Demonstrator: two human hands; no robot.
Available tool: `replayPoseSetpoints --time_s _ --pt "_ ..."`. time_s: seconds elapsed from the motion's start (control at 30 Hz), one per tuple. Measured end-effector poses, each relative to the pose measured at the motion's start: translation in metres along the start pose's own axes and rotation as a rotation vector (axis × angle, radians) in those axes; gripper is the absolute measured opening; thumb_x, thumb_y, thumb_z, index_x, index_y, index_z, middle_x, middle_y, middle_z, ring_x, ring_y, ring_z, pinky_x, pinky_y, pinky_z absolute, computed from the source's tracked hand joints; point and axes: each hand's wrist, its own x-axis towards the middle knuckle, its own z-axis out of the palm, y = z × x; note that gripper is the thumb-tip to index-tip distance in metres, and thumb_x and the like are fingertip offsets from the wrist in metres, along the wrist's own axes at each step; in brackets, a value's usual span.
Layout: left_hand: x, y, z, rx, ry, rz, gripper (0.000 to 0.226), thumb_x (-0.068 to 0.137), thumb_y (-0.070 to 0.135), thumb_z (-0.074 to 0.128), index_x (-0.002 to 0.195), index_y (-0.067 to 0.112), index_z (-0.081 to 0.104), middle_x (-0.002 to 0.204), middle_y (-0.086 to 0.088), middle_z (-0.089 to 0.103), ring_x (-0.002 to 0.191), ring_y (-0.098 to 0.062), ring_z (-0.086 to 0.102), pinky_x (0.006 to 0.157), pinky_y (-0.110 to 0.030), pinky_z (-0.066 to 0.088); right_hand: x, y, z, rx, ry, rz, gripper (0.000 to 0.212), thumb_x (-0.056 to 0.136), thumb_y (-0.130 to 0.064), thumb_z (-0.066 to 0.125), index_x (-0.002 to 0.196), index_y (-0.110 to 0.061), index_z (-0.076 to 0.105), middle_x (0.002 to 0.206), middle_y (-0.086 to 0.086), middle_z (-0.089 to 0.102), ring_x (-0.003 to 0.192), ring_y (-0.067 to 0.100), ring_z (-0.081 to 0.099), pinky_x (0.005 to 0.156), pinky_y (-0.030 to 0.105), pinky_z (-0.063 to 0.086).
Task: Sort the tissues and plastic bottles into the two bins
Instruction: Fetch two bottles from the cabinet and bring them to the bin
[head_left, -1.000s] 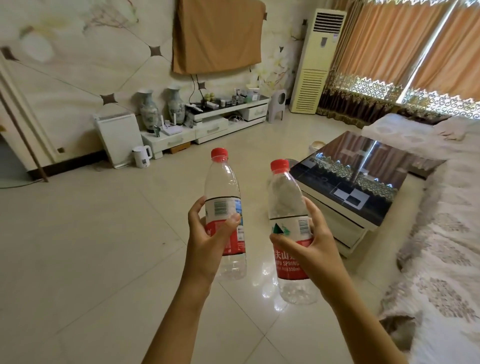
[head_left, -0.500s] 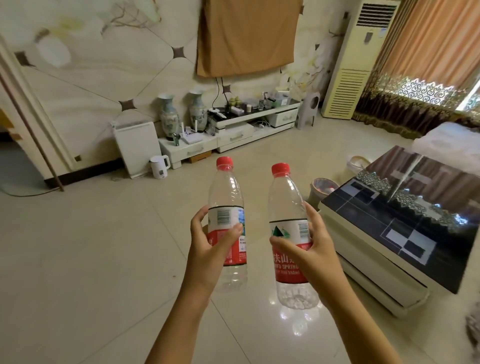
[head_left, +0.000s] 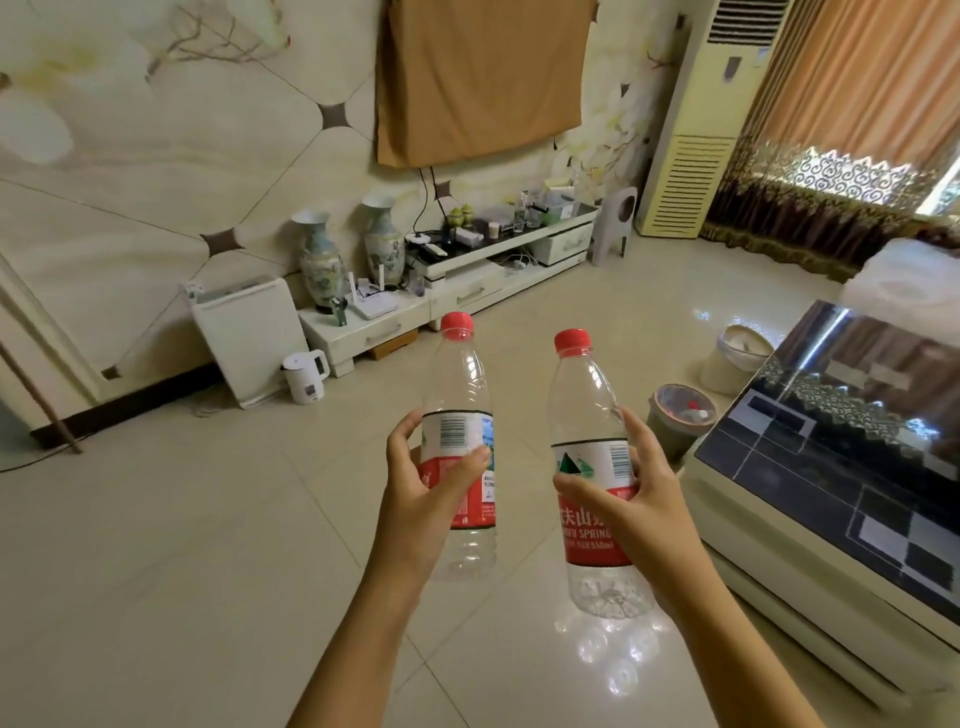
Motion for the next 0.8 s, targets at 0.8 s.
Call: replayPoseSetpoints --time_s 0.8 --pt "0.407 0.025 0.099 0.019 -0.153 -0.010 0.072 0.077 0.033 0.074 0.136 0.041 0.033 0.120 -0.004 0.060 0.094 -0.019 0.070 0.061 -0.020 0.055 0.392 0.034 0.019 0.029 0.110 0.037 0.084 0.069 -0.016 0.081 0.136 -0.039 0.035 0.101 -0.009 0.066 0.083 0.008 0.069 0.078 0.028 0.056"
